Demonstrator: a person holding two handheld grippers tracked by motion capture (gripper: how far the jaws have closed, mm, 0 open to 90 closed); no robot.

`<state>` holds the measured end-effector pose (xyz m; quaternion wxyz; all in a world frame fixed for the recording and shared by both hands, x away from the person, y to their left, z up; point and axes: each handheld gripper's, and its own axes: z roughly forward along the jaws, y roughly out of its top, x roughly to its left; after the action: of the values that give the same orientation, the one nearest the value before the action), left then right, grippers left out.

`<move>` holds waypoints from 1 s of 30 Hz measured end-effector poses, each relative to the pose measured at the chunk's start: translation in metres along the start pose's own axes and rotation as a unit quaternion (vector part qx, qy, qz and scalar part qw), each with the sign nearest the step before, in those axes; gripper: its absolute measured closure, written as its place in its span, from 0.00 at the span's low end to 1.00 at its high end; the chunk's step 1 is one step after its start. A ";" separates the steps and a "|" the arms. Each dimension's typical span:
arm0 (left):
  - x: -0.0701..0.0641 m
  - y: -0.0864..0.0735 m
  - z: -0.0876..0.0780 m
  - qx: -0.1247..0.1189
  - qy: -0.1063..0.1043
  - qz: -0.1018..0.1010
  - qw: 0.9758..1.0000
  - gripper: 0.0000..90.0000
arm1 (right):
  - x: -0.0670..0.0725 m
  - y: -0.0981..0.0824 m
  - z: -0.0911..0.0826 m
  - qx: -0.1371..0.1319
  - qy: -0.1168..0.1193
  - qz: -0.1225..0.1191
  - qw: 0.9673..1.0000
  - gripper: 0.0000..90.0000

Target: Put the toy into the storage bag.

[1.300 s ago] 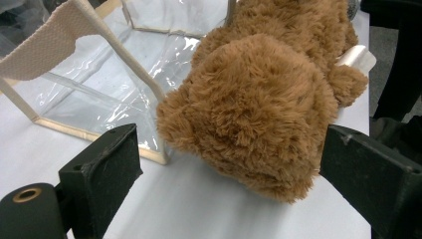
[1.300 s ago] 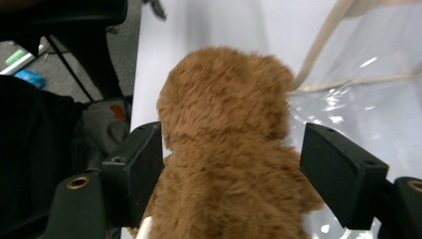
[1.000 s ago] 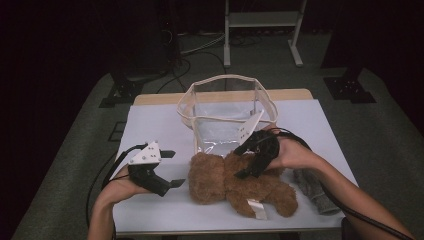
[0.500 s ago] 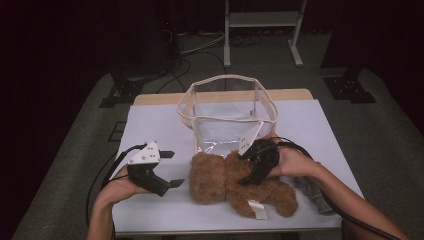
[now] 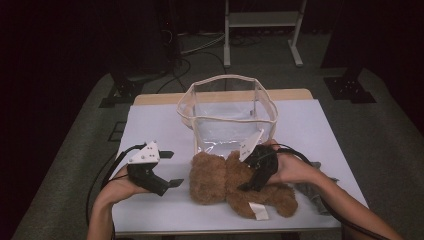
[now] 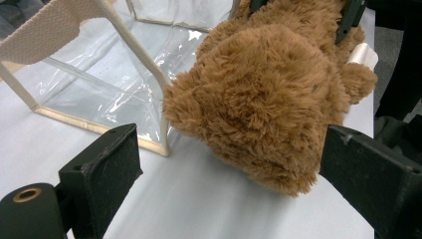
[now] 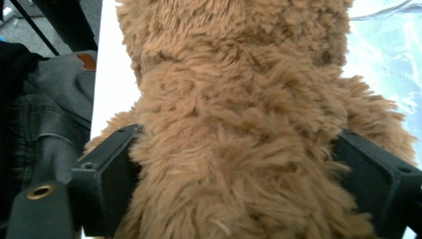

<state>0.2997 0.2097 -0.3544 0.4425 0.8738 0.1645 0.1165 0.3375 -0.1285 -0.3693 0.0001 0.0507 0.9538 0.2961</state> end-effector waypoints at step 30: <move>0.003 -0.009 0.000 0.008 0.010 0.007 1.000 0.09 | -0.002 -0.006 0.006 0.009 -0.011 0.010 1.000 0.48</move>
<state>0.3013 0.2159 -0.3614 0.4329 0.8773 0.1637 0.1273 0.3389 -0.1302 -0.3779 0.0075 0.0632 0.9560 0.2865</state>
